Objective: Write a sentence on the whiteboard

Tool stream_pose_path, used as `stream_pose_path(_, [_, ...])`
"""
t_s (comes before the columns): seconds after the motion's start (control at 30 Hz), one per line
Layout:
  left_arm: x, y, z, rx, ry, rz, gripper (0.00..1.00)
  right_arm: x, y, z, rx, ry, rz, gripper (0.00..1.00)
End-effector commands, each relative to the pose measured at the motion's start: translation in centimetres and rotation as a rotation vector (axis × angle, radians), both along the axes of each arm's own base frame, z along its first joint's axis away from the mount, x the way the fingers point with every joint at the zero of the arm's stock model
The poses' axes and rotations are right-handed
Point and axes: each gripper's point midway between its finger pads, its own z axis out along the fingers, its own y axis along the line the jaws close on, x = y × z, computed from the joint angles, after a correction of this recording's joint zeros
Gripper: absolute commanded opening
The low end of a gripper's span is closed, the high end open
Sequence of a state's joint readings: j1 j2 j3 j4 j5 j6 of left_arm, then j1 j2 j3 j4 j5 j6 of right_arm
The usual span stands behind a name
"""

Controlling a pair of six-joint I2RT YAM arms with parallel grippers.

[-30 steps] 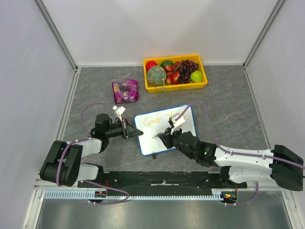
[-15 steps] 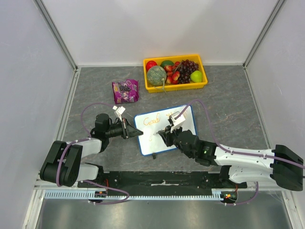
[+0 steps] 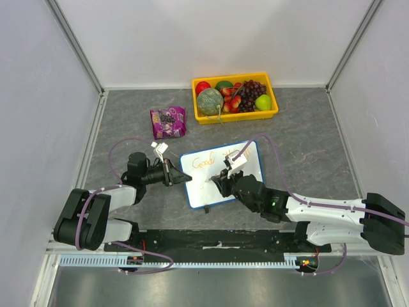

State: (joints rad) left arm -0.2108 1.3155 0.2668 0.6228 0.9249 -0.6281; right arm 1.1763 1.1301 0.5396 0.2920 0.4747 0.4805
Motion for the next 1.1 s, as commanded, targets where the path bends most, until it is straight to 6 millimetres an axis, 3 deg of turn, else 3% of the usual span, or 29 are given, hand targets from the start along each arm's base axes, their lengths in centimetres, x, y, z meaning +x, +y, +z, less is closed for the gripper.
stream_pose_path(0.0, [1.4, 1.5, -2.8, 0.111, 0.042, 0.128, 0.02, 0.1, 0.5, 0.3, 0.006, 0.000, 0.002, 0.00])
stream_pose_path(0.53, [1.4, 1.5, -2.8, 0.110, 0.044, 0.124, 0.02, -1.1, -0.2, -1.7, -0.028, 0.059, 0.036, 0.00])
stream_pose_path(1.07, [1.4, 1.5, -2.8, 0.111, 0.044, 0.124, 0.02, -0.1, -1.7, -0.7, -0.017, 0.022, -0.054, 0.00])
